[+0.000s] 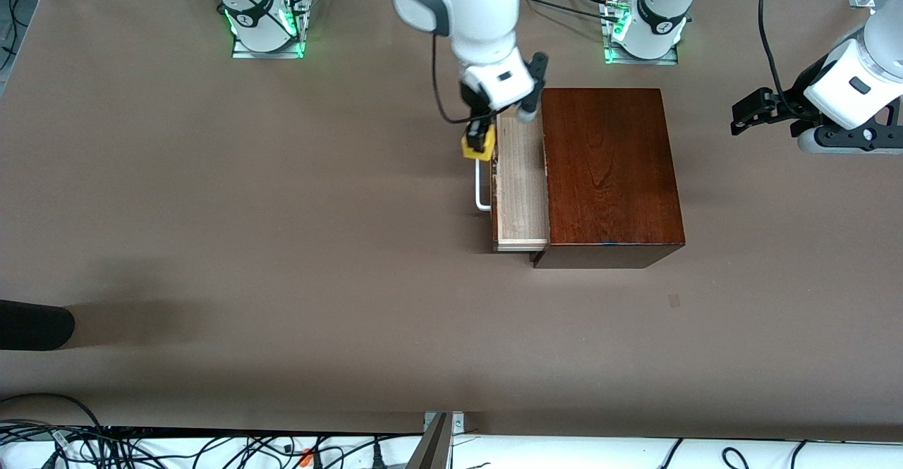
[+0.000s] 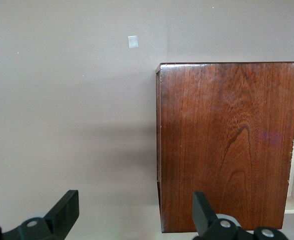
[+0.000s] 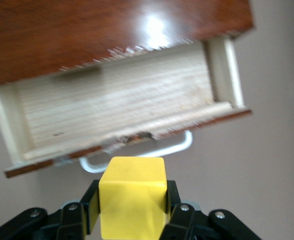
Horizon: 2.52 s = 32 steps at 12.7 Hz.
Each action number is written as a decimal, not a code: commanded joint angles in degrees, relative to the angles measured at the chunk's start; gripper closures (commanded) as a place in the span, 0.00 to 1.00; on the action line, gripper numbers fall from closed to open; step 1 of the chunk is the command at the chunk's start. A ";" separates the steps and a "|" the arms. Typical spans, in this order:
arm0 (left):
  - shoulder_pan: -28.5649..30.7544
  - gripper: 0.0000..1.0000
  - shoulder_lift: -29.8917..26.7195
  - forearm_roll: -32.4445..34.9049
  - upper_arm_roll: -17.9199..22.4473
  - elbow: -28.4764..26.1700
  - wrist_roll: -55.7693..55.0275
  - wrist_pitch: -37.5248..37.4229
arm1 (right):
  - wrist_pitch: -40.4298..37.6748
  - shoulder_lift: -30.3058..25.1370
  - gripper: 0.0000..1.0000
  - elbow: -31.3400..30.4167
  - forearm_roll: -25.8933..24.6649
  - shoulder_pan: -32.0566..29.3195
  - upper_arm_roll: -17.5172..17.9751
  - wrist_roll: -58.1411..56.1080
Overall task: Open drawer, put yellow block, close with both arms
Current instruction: 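Lower the yellow cube into the open drawer with the right gripper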
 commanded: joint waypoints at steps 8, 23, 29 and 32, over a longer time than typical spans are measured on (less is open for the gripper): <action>0.28 0.00 -0.35 0.08 -0.26 1.78 0.73 -2.32 | -1.00 11.56 0.73 12.65 -2.72 5.48 -0.84 -3.39; -0.16 0.00 -0.17 -0.10 -0.44 1.87 0.82 -3.91 | 1.46 16.05 0.73 11.87 -5.01 6.27 -1.01 -6.82; -0.33 0.00 -0.17 -0.01 -0.44 1.95 2.13 -4.62 | 1.46 16.67 0.63 10.98 -5.45 6.01 -1.19 -7.18; -0.33 0.00 -0.17 -0.01 -0.44 1.95 2.05 -4.62 | 1.03 16.58 0.00 10.98 -5.36 5.92 -1.19 -7.00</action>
